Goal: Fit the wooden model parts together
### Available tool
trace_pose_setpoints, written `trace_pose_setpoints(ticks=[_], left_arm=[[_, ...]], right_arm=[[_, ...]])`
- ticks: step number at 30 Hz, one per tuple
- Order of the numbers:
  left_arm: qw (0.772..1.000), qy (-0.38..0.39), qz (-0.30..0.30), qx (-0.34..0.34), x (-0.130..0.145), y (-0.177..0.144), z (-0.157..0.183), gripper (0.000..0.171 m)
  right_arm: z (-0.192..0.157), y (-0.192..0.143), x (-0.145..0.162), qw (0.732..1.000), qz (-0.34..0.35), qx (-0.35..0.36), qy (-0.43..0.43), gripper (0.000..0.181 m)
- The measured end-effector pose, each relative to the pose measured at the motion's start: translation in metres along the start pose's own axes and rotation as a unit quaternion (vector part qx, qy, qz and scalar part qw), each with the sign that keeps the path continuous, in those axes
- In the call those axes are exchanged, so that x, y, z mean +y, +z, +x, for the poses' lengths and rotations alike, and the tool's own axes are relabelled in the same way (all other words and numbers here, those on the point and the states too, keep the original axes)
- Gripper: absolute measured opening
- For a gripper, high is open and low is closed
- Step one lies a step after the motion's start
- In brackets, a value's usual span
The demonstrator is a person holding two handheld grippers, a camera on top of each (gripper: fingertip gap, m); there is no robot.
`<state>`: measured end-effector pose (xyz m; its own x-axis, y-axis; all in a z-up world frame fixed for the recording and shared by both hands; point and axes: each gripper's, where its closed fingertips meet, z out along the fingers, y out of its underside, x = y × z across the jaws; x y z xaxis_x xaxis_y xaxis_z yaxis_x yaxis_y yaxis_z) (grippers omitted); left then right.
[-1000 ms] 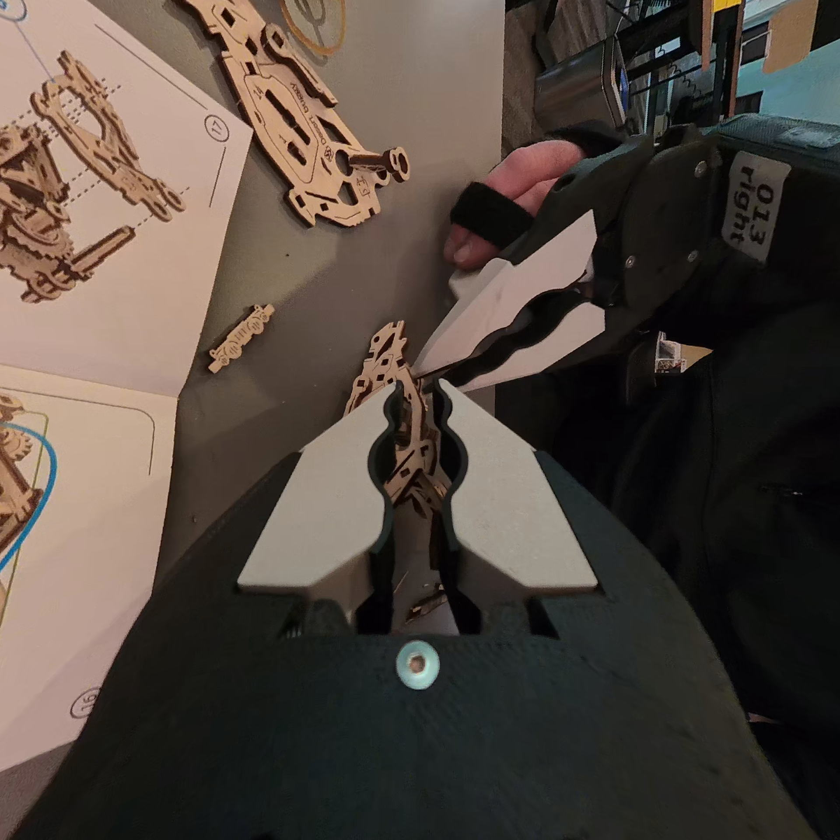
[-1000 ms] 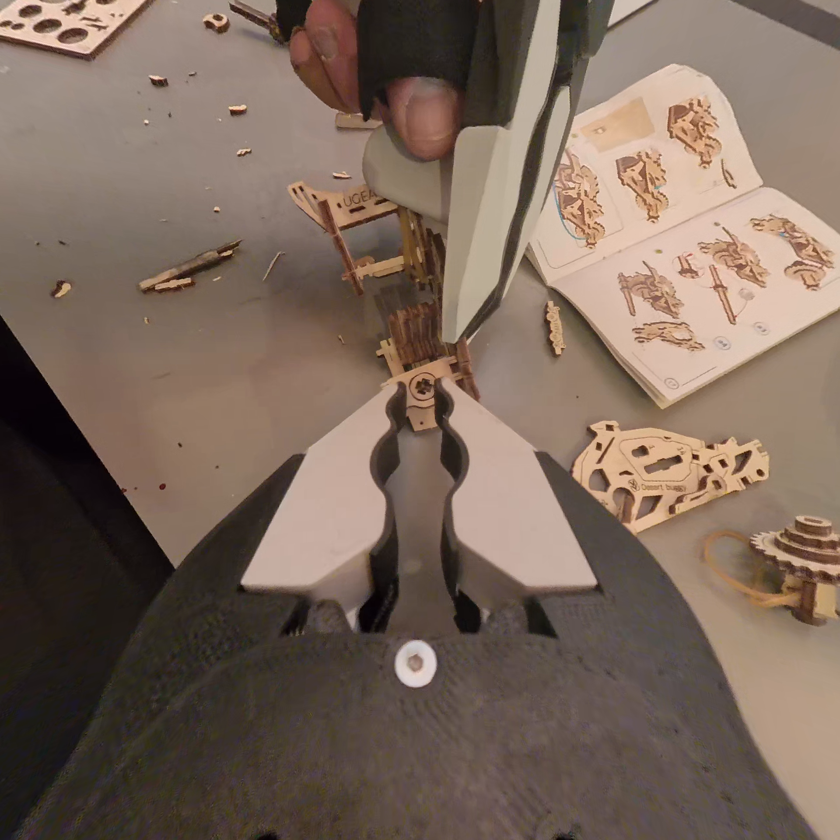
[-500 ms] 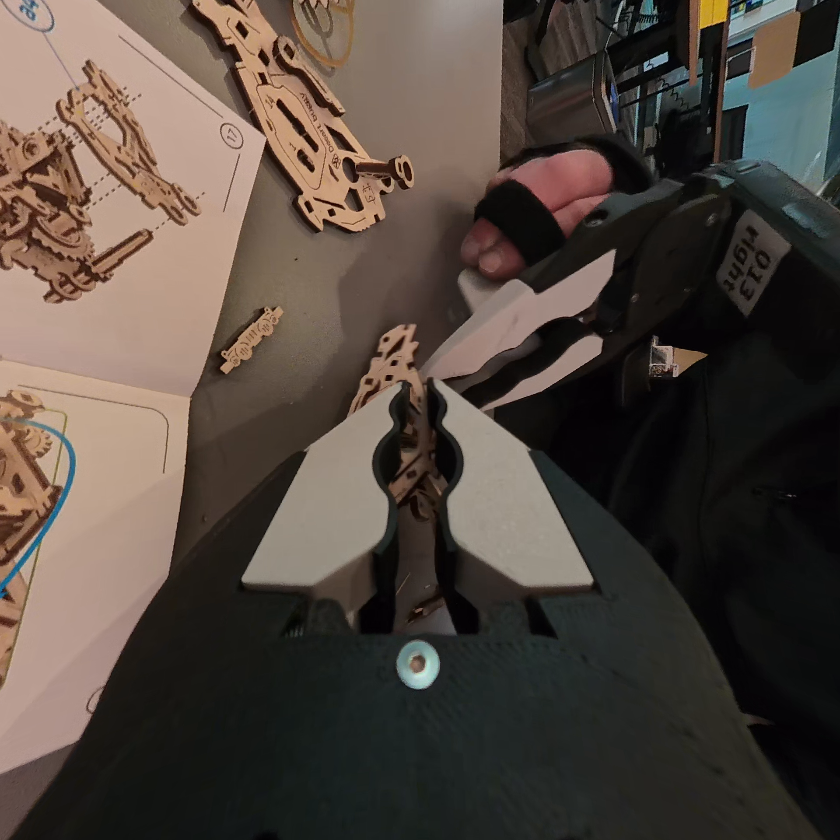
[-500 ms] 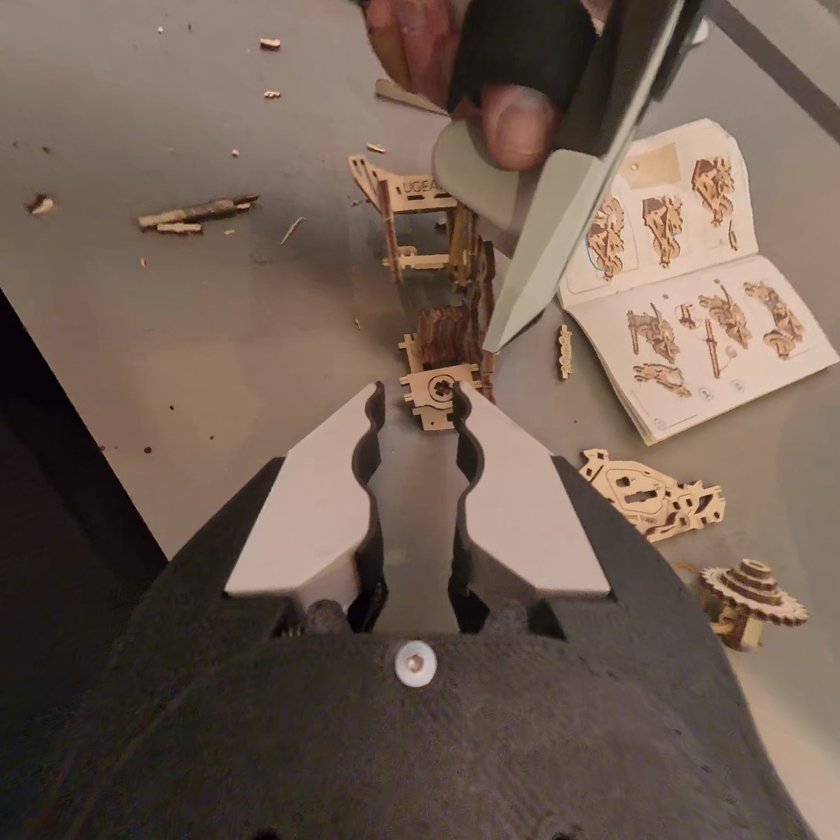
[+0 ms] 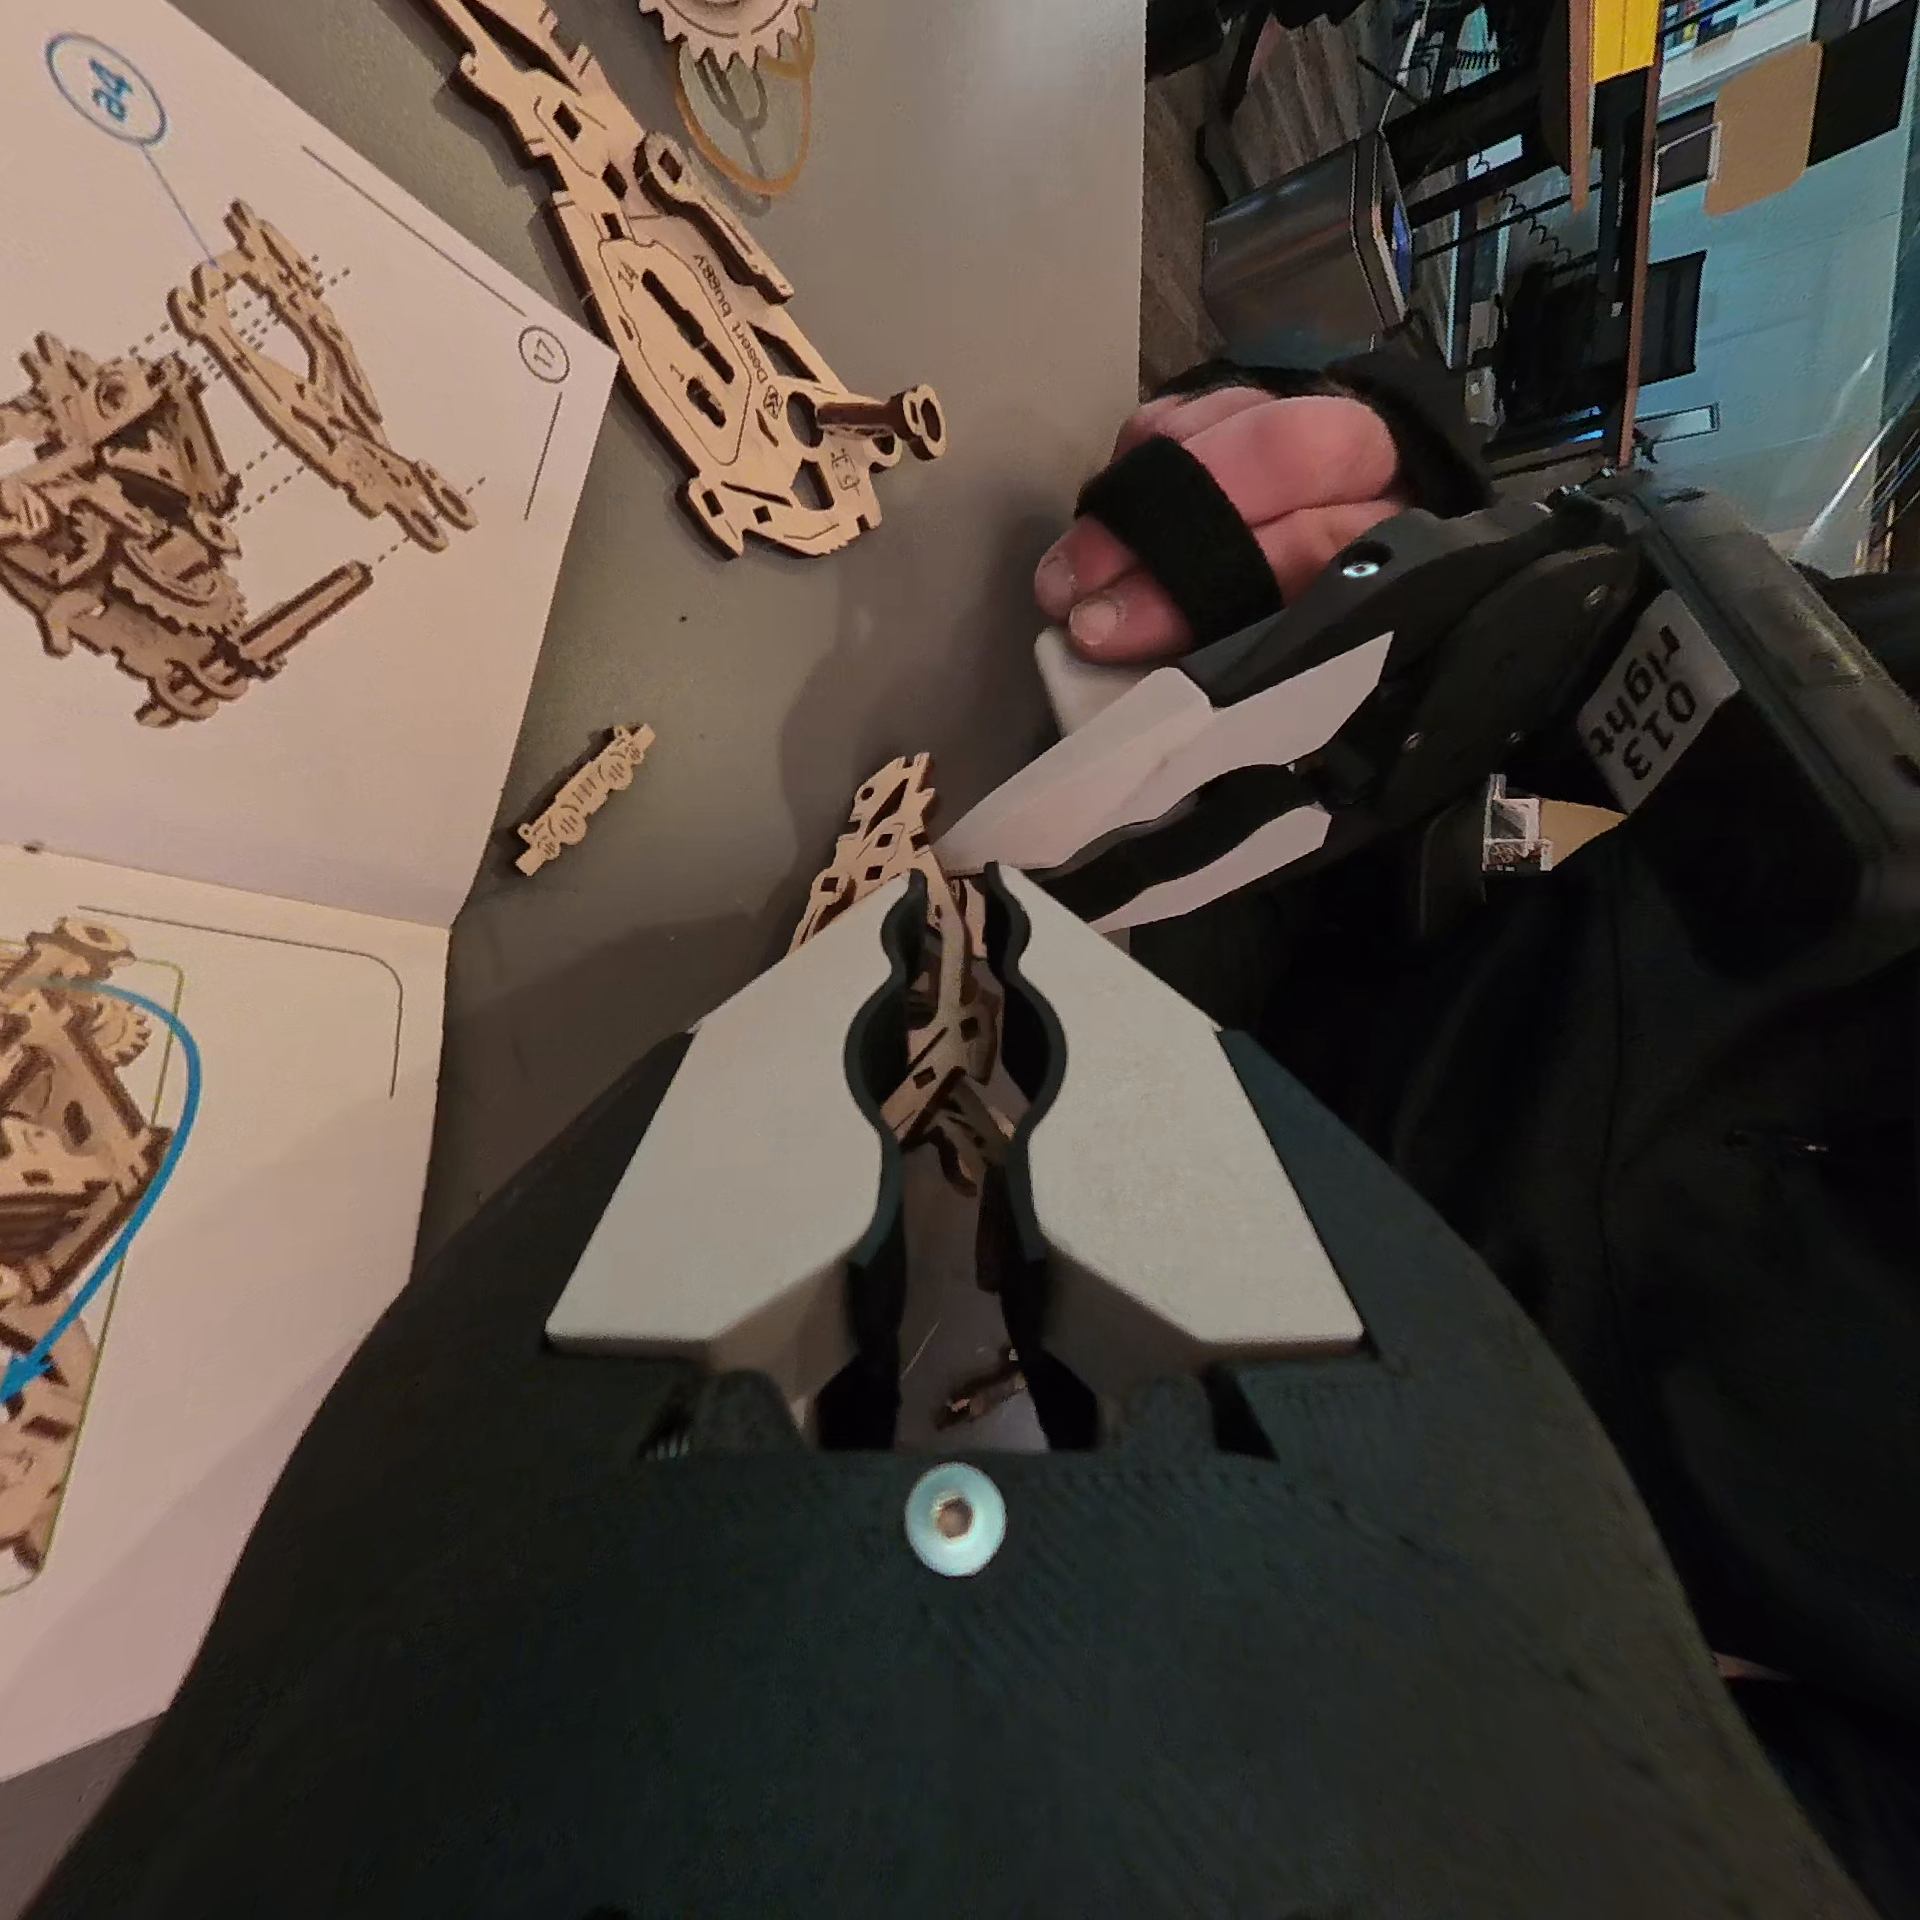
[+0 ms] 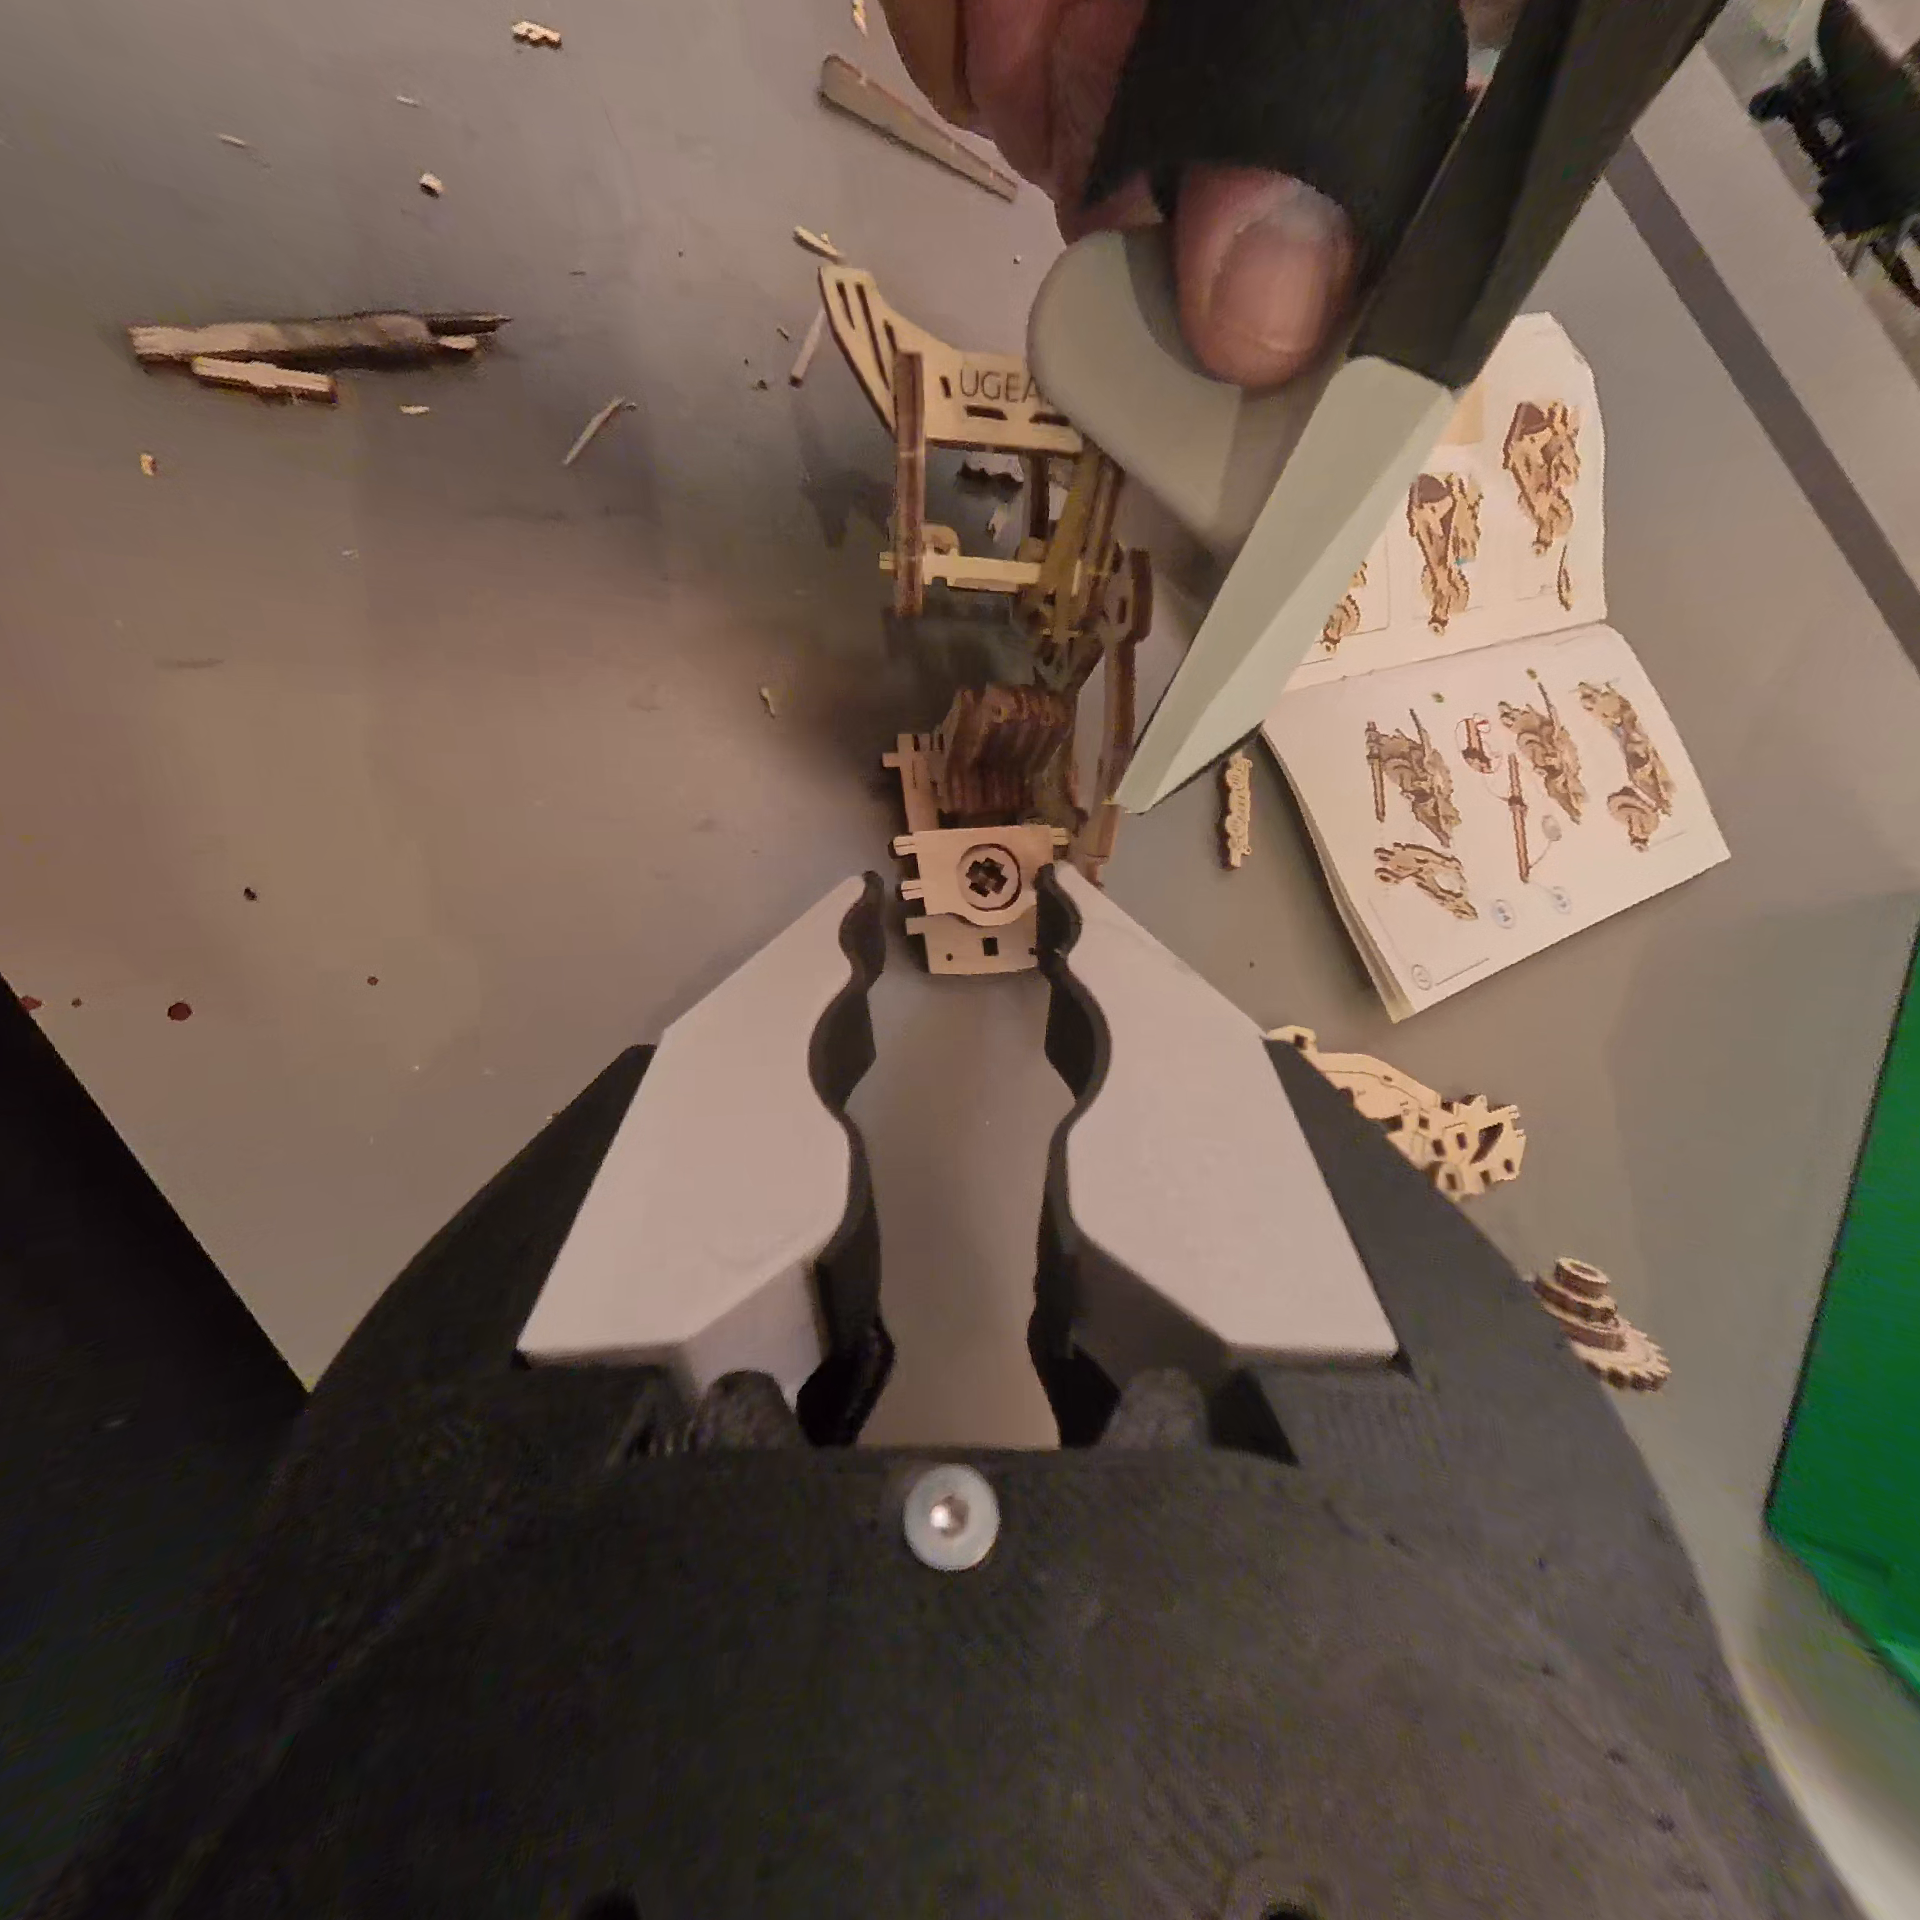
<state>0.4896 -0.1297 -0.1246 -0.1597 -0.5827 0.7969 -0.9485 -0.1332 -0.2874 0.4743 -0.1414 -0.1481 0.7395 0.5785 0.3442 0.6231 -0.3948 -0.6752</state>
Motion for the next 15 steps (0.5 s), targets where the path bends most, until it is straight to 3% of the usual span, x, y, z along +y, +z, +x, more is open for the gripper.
trace_pose_setpoints(ticks=[15], left_arm=[[1.0,0.02,0.02,0.007,0.0001,-0.0065,0.0017,0.014]], right_arm=[[0.0015,0.0005,-0.0001,0.997,-0.015,-0.021,0.068,0.025]])
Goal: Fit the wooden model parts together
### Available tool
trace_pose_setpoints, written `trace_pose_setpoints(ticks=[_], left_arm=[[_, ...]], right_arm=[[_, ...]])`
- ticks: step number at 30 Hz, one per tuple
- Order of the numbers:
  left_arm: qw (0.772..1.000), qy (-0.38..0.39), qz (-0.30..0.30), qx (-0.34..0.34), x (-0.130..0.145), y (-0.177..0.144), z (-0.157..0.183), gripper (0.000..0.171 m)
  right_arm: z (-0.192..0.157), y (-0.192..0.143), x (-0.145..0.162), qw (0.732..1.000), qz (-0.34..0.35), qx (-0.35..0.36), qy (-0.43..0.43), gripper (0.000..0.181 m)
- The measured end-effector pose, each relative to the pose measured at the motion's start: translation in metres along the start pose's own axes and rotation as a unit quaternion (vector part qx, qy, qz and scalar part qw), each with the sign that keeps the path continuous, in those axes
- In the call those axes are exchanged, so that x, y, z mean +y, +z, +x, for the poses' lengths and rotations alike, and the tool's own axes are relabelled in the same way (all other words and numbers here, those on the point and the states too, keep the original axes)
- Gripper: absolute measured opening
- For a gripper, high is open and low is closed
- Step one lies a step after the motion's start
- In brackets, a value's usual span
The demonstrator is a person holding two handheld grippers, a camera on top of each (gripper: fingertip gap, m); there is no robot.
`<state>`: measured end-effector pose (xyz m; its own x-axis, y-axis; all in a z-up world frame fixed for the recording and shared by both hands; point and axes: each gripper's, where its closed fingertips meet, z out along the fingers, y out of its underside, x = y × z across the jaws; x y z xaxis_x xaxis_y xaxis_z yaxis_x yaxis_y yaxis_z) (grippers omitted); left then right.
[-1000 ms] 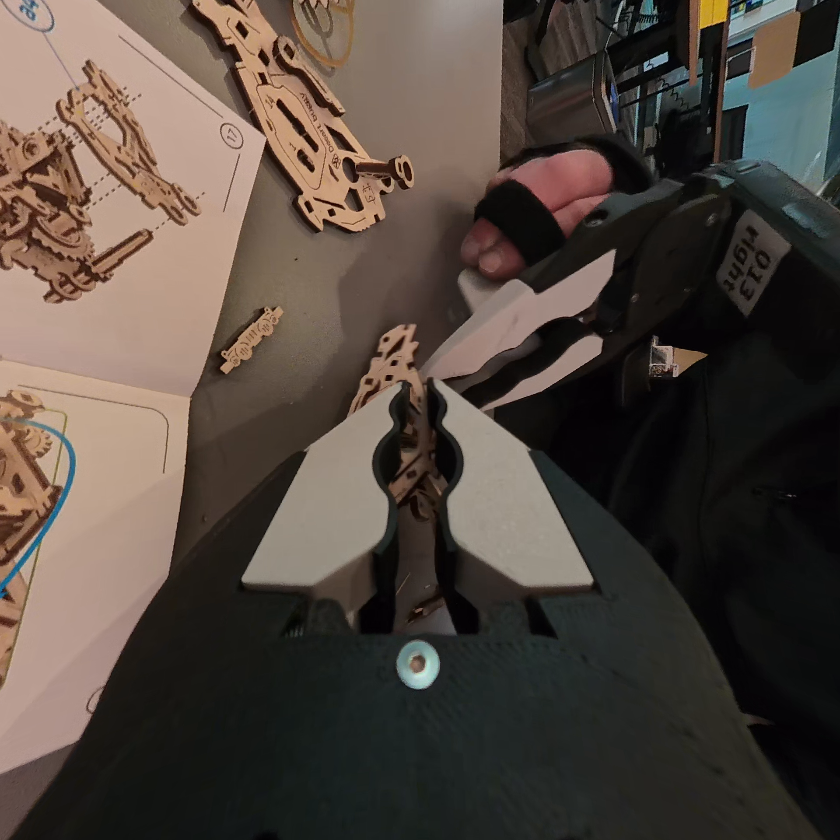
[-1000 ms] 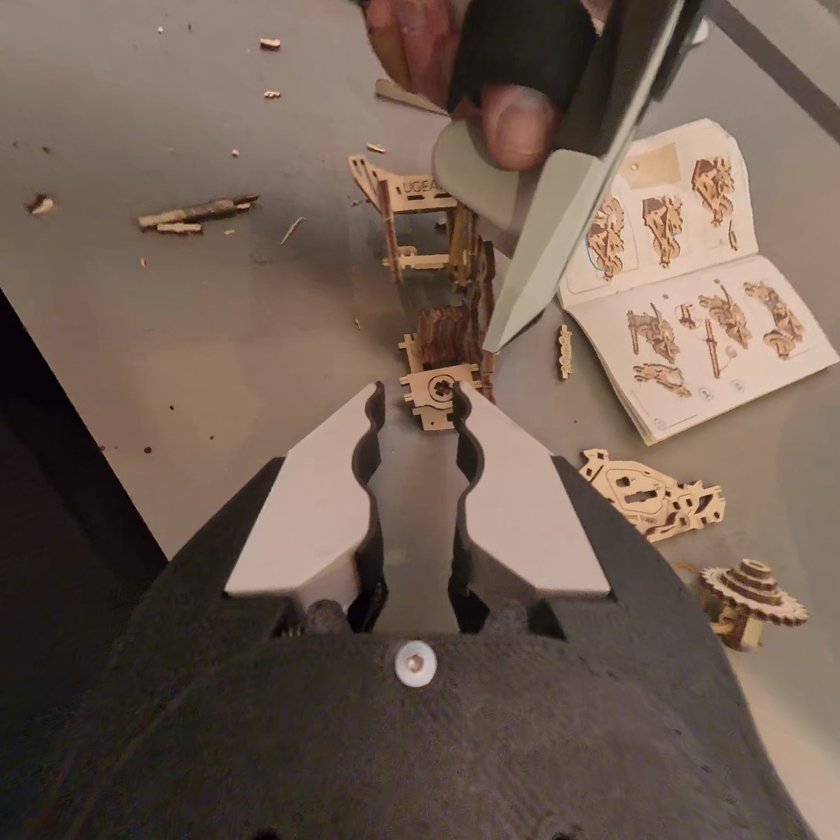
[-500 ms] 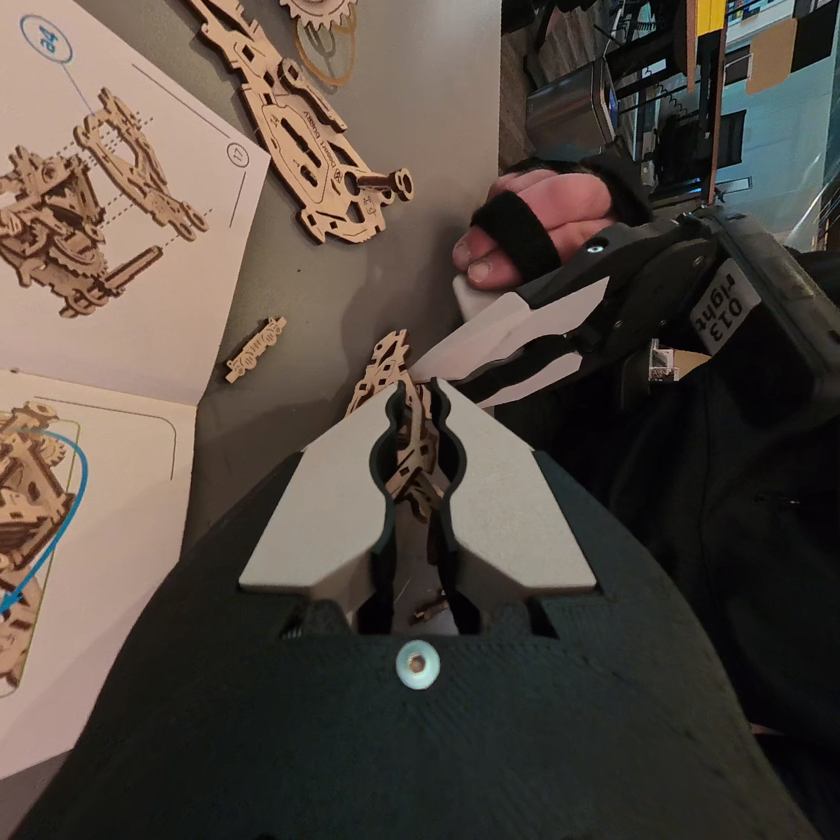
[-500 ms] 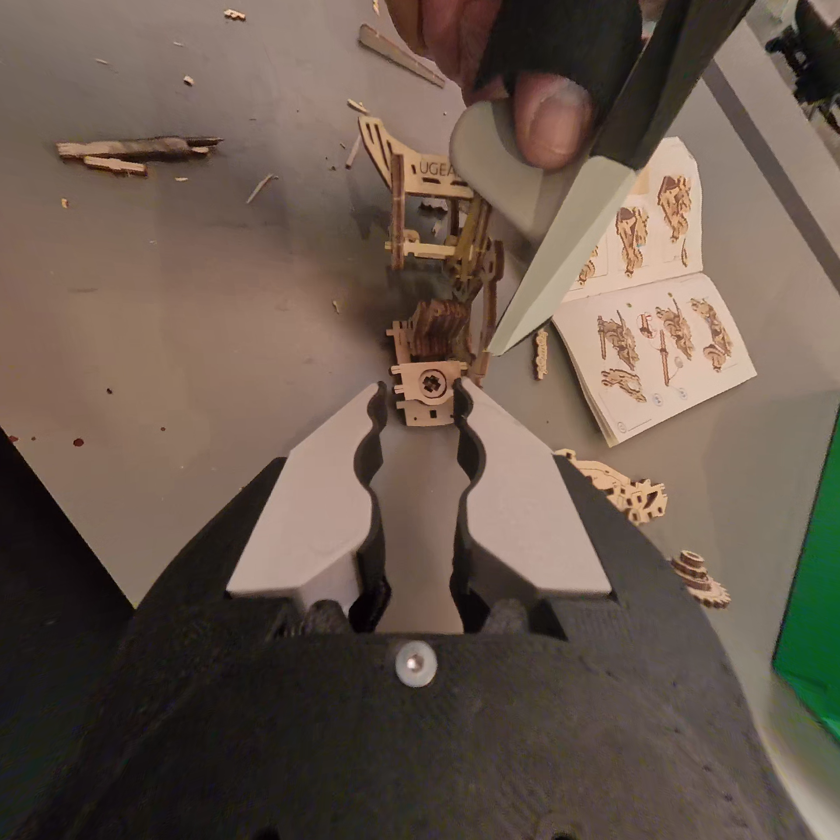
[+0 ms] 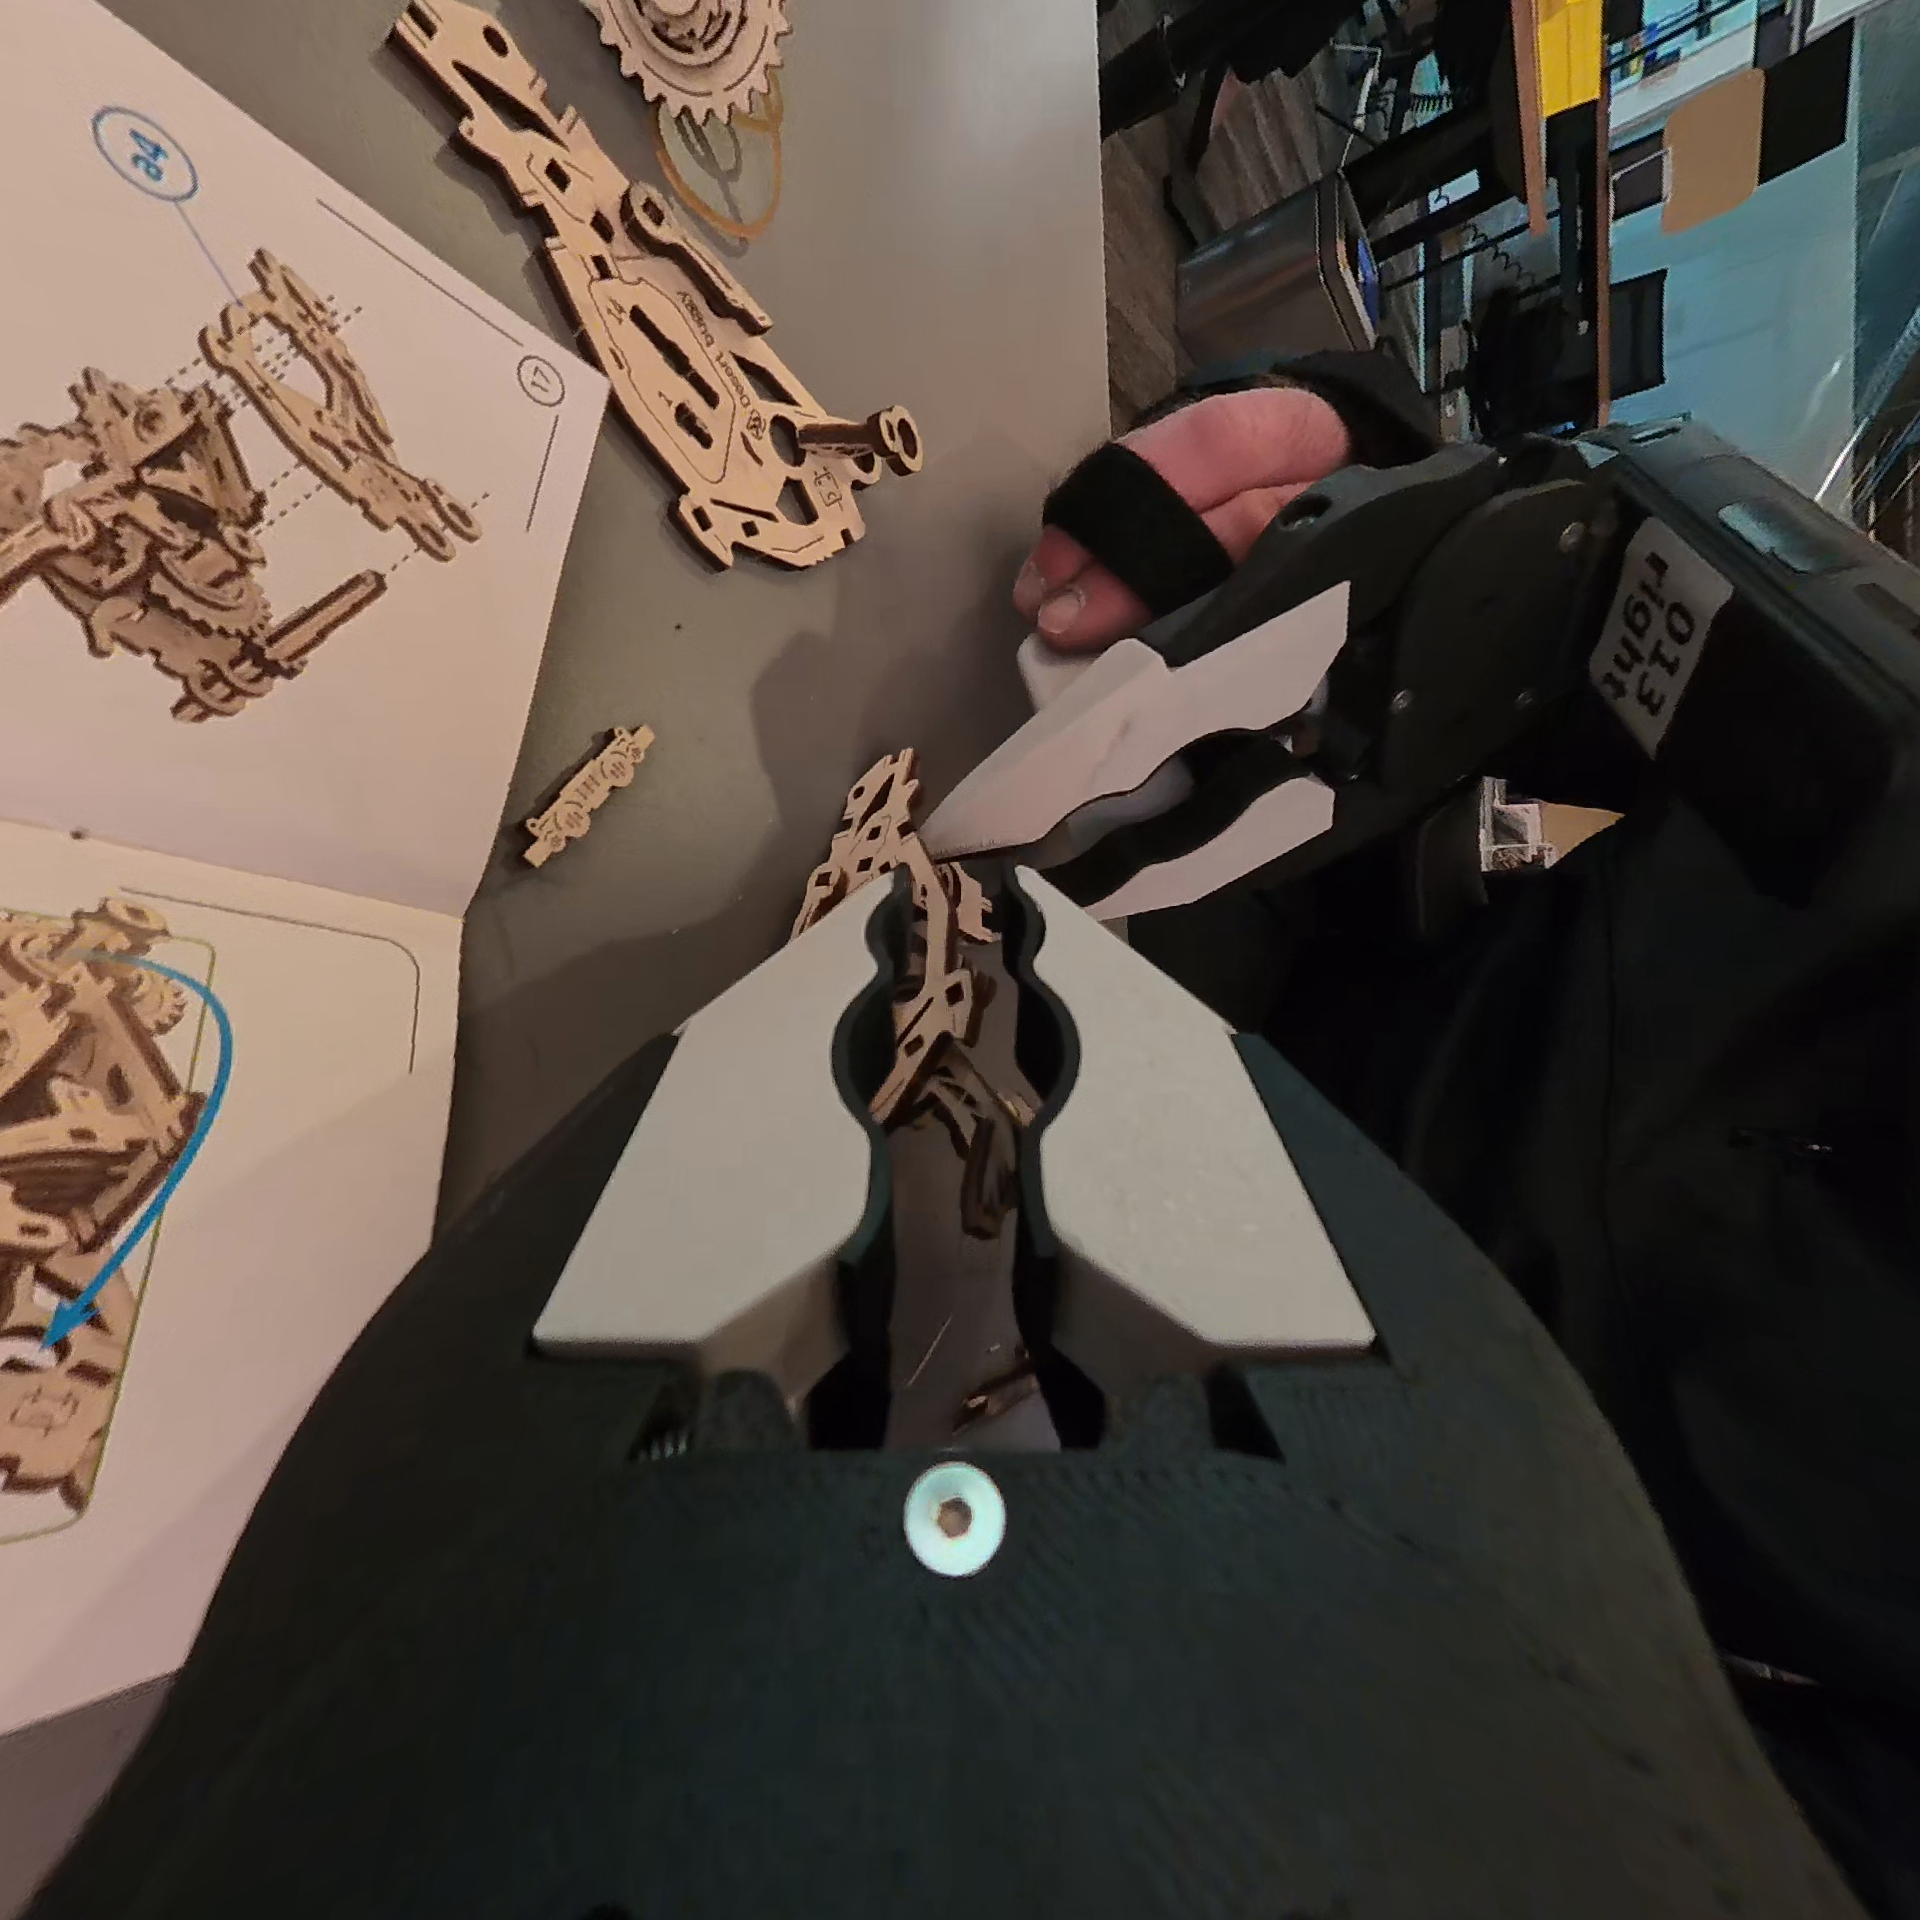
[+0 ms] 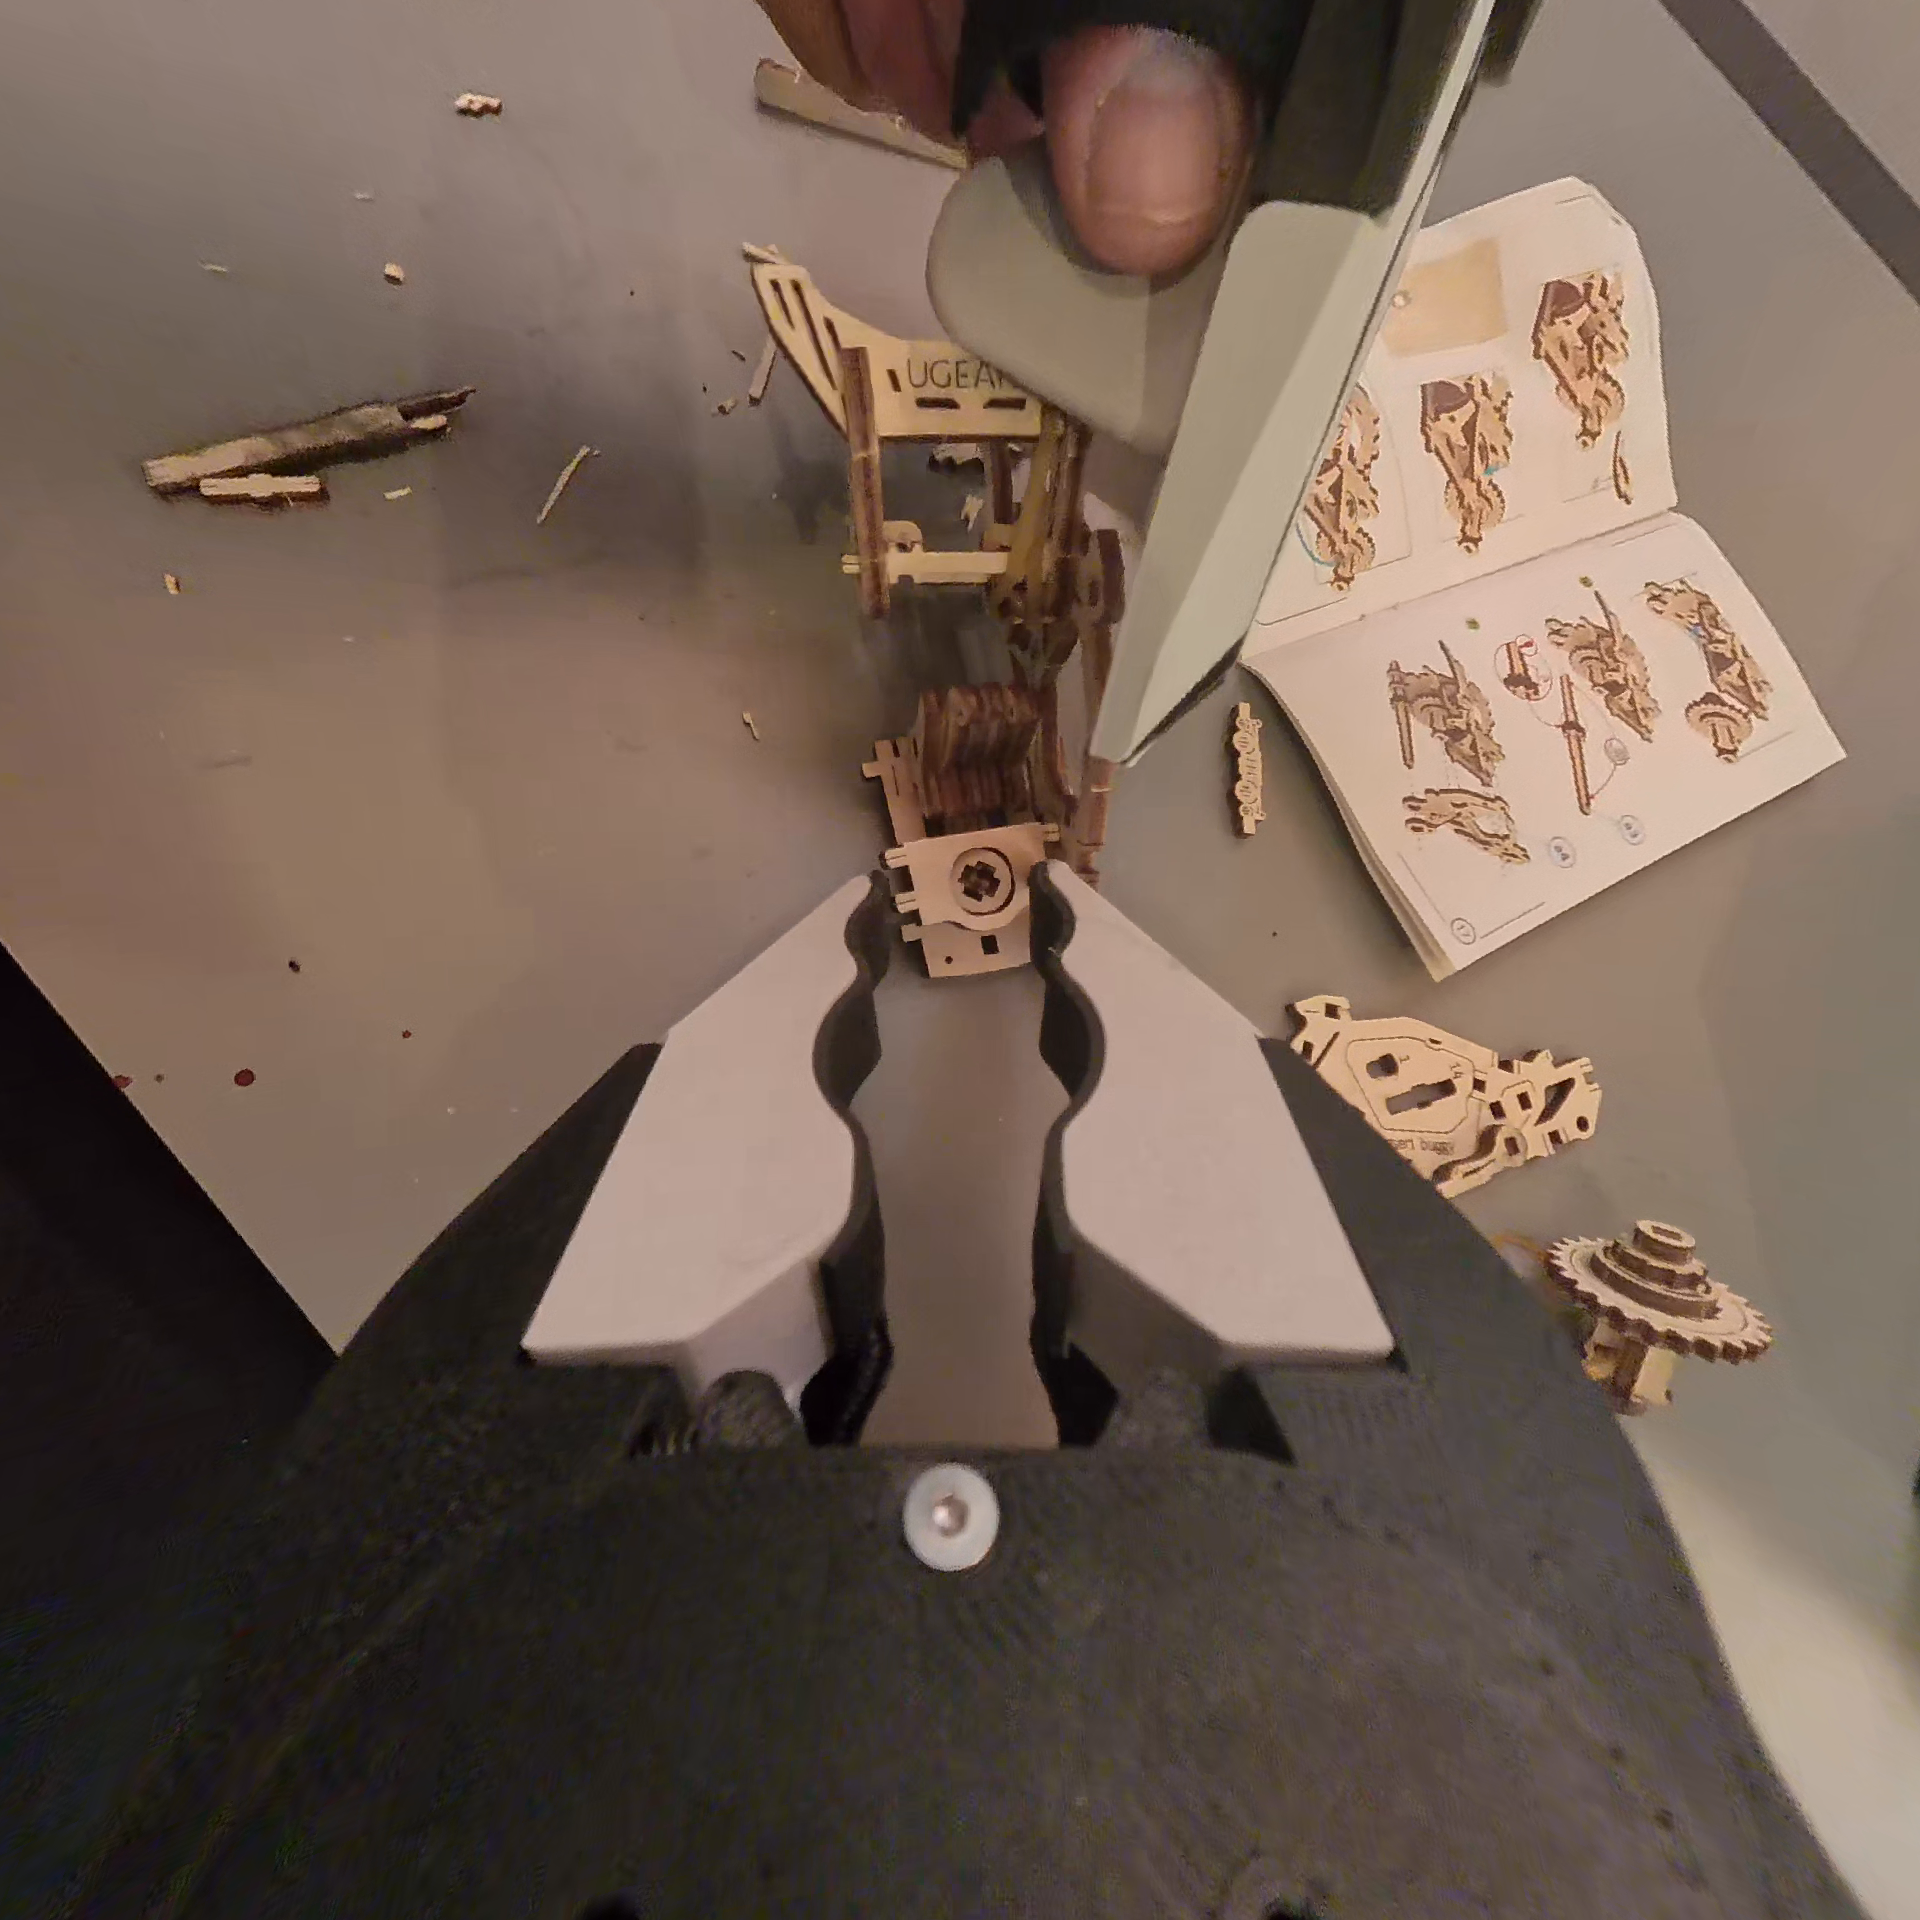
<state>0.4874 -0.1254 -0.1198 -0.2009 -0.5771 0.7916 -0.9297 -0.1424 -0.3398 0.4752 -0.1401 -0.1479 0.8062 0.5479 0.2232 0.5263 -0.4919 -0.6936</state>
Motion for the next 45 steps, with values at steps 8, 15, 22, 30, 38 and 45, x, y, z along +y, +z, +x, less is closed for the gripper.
trace_pose_setpoints(ticks=[8,15,22,30,38,45], left_arm=[[1.0,-0.008,0.001,0.024,0.002,-0.002,0.002,0.017],[0.999,-0.014,-0.007,0.048,0.005,0.001,0.004,0.019],[0.998,-0.017,-0.027,0.045,0.008,0.002,0.004,0.018],[0.998,-0.022,-0.032,0.058,0.009,0.002,0.004,0.016],[0.996,-0.029,-0.051,0.068,0.011,0.004,0.005,0.015],[0.996,-0.03,-0.052,0.068,0.01,0.003,0.005,0.015]], right_arm=[[0.001,0.001,0.001,1.0,-0.024,-0.006,0.016,0.024],[0.001,0.002,0.0,0.999,-0.03,0.008,0.017,0.024],[0.003,0.003,0.0,0.999,-0.02,0.027,0.025,0.024],[0.006,0.003,0.0,0.999,-0.005,0.034,0.024,0.025],[0.008,0.003,0.003,0.999,-0.005,0.044,0.017,0.029],[0.007,0.004,0.004,0.999,-0.006,0.052,-0.014,0.031]])
